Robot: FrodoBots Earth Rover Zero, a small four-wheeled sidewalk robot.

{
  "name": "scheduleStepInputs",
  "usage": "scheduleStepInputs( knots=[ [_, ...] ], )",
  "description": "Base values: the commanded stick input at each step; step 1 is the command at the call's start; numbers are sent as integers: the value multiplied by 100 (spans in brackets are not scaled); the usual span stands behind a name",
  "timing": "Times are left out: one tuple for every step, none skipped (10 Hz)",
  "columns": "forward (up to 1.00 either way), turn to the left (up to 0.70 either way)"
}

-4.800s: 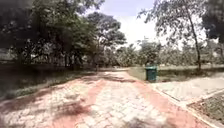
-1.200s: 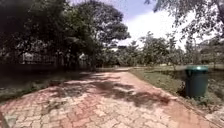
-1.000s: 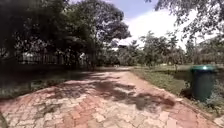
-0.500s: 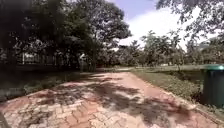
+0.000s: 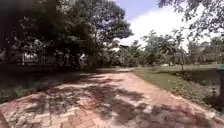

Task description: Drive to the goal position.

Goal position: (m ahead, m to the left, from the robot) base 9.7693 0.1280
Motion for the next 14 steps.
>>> scheduleStepInputs(
  knots=[
    [70, 0],
    [70, 0],
    [70, 0],
    [70, 0],
    [70, 0],
    [70, 0],
    [70, 0],
    [70, 0],
    [70, 0],
    [70, 0],
    [70, 0],
    [70, 0],
    [70, 0],
    [70, 0]
  ],
)
